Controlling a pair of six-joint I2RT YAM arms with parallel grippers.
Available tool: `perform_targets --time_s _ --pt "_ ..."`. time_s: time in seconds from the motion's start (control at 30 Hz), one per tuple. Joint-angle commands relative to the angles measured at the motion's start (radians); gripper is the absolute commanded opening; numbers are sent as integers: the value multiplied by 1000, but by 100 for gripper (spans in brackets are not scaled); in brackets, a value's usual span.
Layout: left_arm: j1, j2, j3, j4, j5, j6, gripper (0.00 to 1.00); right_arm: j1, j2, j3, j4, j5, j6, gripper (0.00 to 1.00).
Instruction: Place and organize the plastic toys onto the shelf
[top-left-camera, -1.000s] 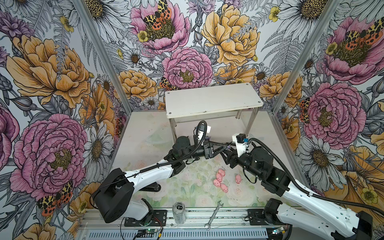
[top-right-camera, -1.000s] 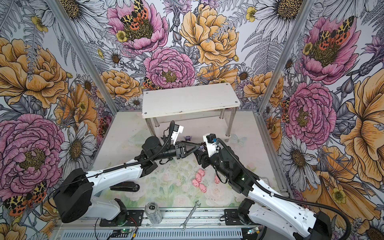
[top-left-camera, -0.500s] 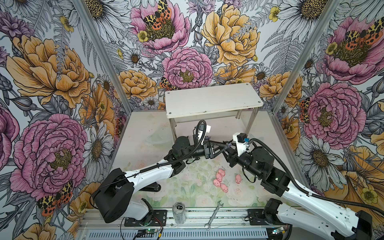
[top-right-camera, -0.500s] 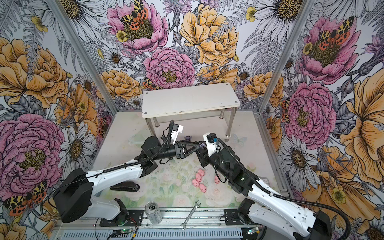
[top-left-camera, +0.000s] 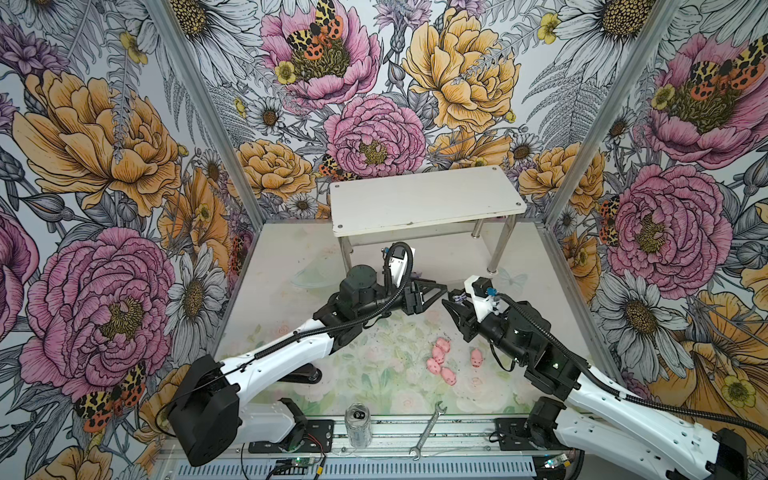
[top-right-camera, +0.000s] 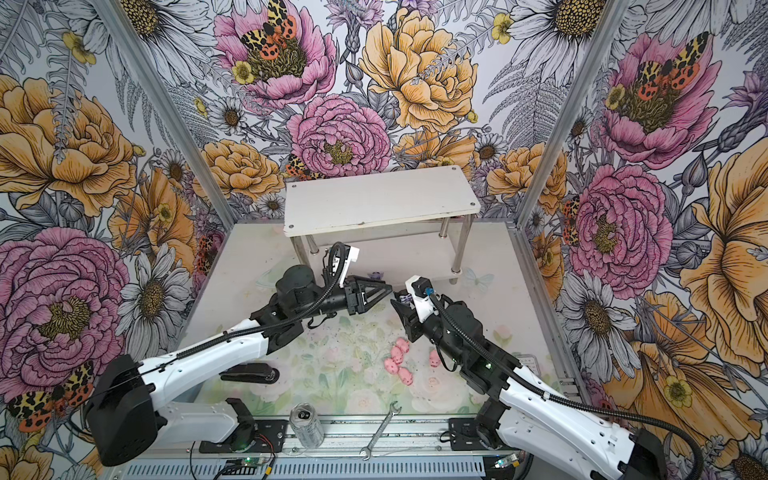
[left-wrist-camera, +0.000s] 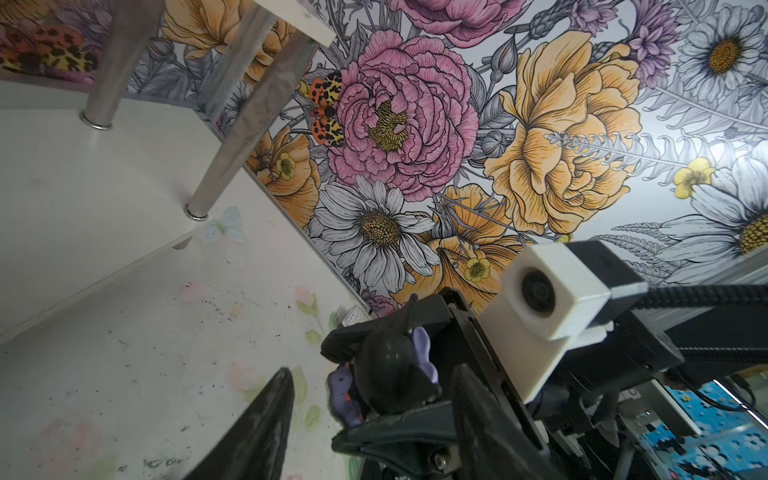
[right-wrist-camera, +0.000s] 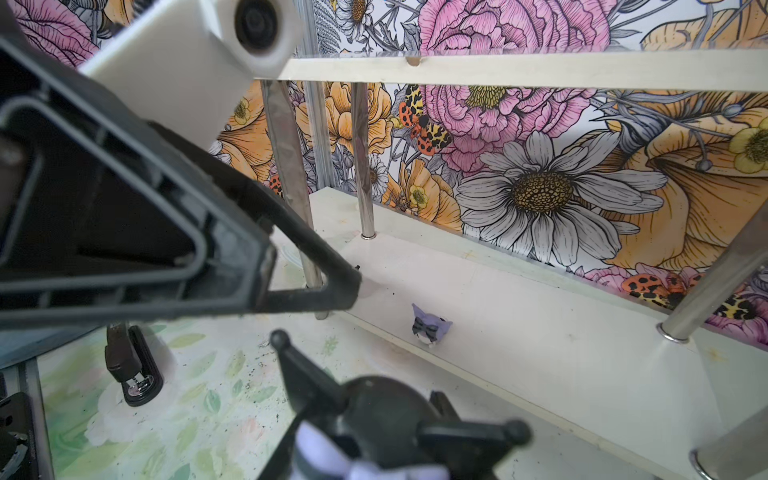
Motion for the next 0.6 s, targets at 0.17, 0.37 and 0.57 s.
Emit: perform_targets --time_s 0.17,0.37,0.57 --pt "-81 -90 136 -406 -280 339 40 -3 15 6 -10 4 -78 11" --pt "-160 -48 184 -489 -367 443 31 -3 43 30 -32 -17 -64 6" --pt "-190 14 214 -500 -400 474 30 -2 53 36 -31 -33 -48 6"
